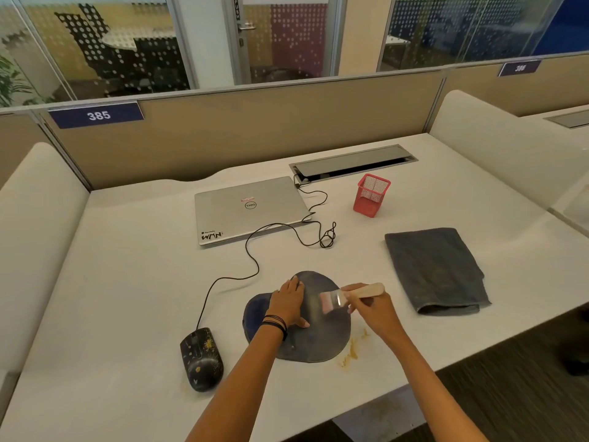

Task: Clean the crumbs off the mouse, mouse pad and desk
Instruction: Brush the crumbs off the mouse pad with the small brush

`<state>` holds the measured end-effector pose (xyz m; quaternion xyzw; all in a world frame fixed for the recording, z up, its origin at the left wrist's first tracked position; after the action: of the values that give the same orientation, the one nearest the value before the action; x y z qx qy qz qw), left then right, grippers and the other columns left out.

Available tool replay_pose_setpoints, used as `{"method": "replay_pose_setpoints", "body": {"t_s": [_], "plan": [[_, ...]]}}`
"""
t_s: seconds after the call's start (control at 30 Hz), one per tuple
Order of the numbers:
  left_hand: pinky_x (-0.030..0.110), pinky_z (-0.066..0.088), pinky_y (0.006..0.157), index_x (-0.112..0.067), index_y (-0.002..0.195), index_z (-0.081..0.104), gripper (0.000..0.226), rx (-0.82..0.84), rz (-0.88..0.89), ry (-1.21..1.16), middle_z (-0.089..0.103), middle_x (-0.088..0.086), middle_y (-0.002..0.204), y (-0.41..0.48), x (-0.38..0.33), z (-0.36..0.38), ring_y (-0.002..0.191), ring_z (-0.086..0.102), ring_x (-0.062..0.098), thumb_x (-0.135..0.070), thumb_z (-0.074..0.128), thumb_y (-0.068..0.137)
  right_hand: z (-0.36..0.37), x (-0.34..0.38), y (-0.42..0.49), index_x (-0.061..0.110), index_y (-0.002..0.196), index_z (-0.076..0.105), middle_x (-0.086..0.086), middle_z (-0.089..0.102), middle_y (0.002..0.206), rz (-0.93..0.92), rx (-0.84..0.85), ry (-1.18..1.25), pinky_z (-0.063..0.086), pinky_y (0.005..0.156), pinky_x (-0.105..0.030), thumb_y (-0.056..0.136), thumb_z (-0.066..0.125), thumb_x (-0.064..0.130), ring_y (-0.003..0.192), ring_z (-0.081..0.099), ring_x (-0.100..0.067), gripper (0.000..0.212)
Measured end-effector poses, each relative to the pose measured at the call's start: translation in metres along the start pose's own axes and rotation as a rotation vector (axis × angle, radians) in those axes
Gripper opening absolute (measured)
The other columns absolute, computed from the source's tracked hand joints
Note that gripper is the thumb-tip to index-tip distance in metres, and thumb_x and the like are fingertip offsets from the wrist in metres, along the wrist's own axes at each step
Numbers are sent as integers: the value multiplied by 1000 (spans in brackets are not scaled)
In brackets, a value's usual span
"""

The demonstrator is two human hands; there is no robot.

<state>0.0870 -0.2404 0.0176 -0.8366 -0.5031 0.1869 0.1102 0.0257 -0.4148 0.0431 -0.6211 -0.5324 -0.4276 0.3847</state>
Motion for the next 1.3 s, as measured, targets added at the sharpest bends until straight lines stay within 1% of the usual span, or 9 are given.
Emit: {"method": "replay_pose_setpoints", "body": {"t_s": [0.17, 0.3, 0.43, 0.63, 0.7, 0.87, 0.97, 1.07, 1.3], "plan": [[46, 20, 118, -9, 149, 13, 94, 7, -9, 38, 5, 9, 160, 0, 0, 1, 146, 13, 28, -37, 70, 81, 12, -22, 0, 15, 99, 71, -3, 70, 92, 84, -27, -112, 51, 64, -14, 92, 58, 20, 72, 65, -11, 16], [47, 19, 117, -10, 149, 13, 92, -1, -6, 44, 7, 9, 160, 0, 1, 0, 146, 15, 28, -38, 69, 82, -8, -18, 6, 9, 102, 69, -7, 70, 97, 75, -225, -284, 46, 65, -15, 93, 56, 19, 77, 62, -14, 19], [46, 19, 118, -10, 149, 14, 91, -4, -8, 21, 7, 8, 160, -1, 1, 1, 146, 16, 28, -38, 69, 82, -26, -9, 0, 3, 108, 67, -8, 68, 104, 26, -403, -260, 49, 74, -23, 92, 57, 15, 90, 64, -21, 22], [44, 22, 118, -9, 149, 14, 92, -3, 5, 41, 7, 10, 159, 1, 1, 0, 145, 16, 29, -39, 69, 82, 6, -12, 0, 14, 99, 68, 4, 68, 84, 119, 19, -130, 50, 64, -15, 92, 57, 22, 70, 66, -8, 15], [44, 23, 117, -9, 149, 15, 91, -5, 3, 42, 9, 9, 159, 1, 1, 0, 145, 17, 29, -39, 69, 82, 7, -21, -4, 13, 99, 68, 3, 68, 88, 128, 25, -179, 50, 66, -14, 93, 56, 24, 76, 65, -9, 17], [45, 24, 117, -10, 149, 16, 91, -10, 0, 43, 9, 9, 159, 0, 0, 0, 144, 20, 29, -39, 70, 81, -9, -17, -13, 4, 89, 69, -9, 70, 82, 52, -184, -363, 54, 66, -30, 92, 57, 21, 73, 66, -19, 21], [44, 25, 117, -10, 149, 15, 91, -9, -6, 42, 9, 8, 159, -1, 0, 1, 144, 19, 29, -39, 69, 82, -26, -6, -18, 1, 81, 67, -11, 68, 72, -78, -317, -469, 54, 60, -28, 90, 60, 15, 62, 64, -19, 18], [43, 26, 116, -10, 149, 15, 91, -13, -13, 53, 10, 9, 159, 0, -1, 1, 144, 20, 29, -39, 69, 82, -38, 1, -20, 6, 83, 65, -5, 66, 75, -57, -401, -340, 49, 59, -17, 90, 60, 14, 65, 63, -14, 12], [42, 27, 116, -8, 149, 14, 93, -16, -8, 56, 10, 10, 159, 2, 0, 1, 144, 20, 29, -38, 70, 81, 12, -10, -16, 11, 99, 70, 1, 70, 85, 147, 69, -148, 48, 59, -10, 91, 59, 21, 69, 65, -4, 17]]}}
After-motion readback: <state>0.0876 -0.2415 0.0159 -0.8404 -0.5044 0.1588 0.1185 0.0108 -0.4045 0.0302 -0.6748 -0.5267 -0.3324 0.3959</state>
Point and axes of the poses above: each hand's wrist, its own y-axis towards the middle knuckle, its own z-axis out of the palm, x = y × z, the point moved 6 cm from there along y, towards the middle knuckle
